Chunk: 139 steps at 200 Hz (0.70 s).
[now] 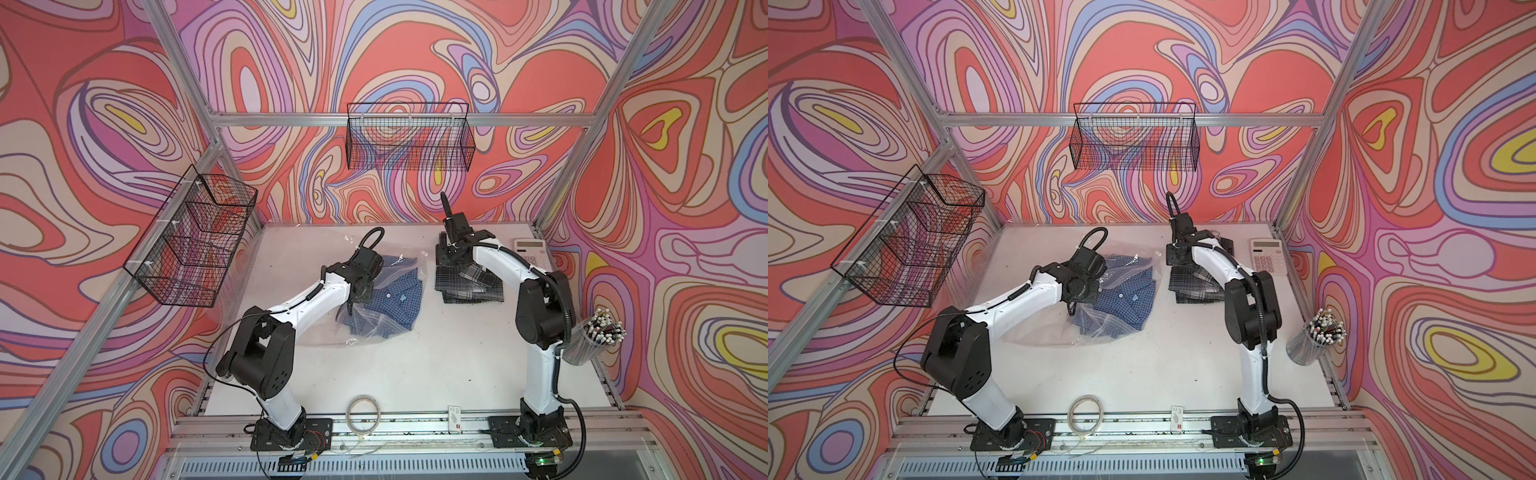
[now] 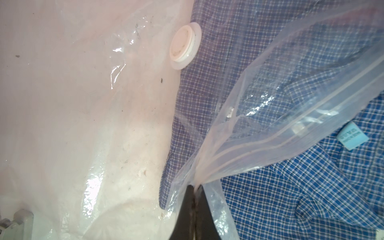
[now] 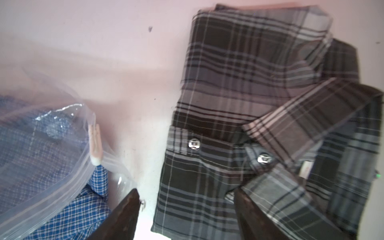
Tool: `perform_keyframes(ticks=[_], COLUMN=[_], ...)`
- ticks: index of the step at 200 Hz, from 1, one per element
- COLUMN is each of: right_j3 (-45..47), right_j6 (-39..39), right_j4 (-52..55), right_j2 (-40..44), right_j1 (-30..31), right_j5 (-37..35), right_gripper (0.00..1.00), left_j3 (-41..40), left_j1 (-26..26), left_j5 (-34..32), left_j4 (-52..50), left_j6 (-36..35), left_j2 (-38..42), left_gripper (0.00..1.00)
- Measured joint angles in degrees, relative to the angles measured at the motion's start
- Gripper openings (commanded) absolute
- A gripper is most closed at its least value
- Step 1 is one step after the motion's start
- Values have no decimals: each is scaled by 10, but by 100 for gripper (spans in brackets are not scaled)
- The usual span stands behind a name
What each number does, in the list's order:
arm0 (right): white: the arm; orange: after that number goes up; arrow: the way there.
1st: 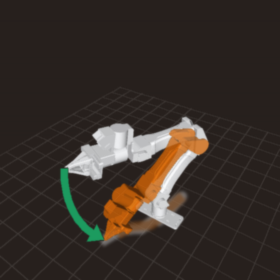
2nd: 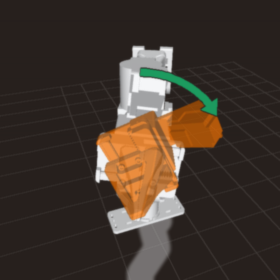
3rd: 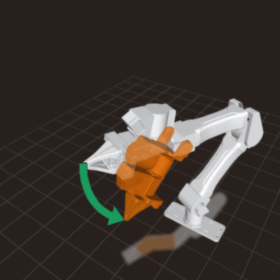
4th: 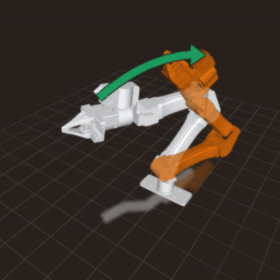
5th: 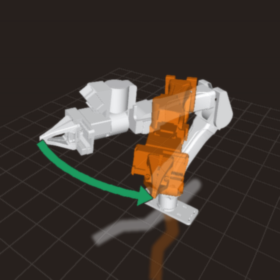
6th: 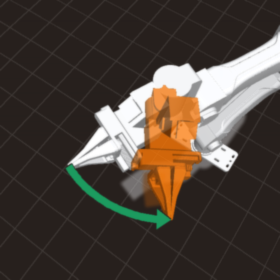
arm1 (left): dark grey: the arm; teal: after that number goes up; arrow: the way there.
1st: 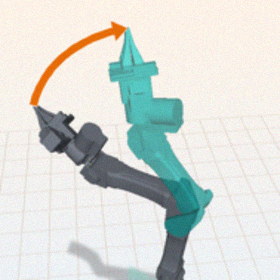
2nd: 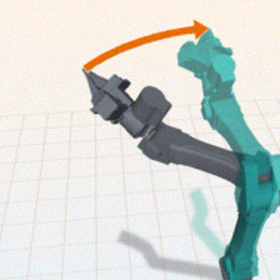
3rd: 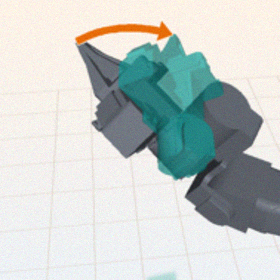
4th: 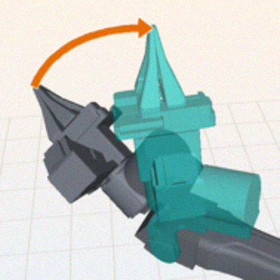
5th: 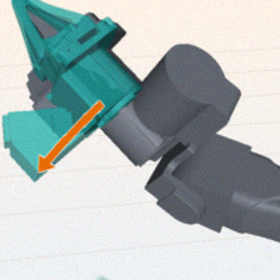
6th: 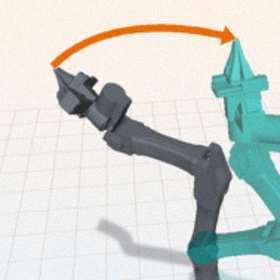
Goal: Take the shirt out of the vacuum bag
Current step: Place the shirt at the center of the board.
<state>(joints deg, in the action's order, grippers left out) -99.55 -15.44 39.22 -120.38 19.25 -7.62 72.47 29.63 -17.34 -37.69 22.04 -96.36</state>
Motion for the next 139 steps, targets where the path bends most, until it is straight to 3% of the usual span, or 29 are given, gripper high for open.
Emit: perform_keyframes(ticks=[57,139], right_j3=[-30,-8], right_j6=[-17,-19], right_j4=[12,4], right_j2=[-101,-91], right_j1=[6,7], right_j5=[-28,-106], right_gripper=[77,74], left_j3=[0,-12], left_j1=[0,0], left_j5=[0,0], left_j4=[0,1], left_j6=[0,0], left_j2=[19,20], left_gripper=[0,0])
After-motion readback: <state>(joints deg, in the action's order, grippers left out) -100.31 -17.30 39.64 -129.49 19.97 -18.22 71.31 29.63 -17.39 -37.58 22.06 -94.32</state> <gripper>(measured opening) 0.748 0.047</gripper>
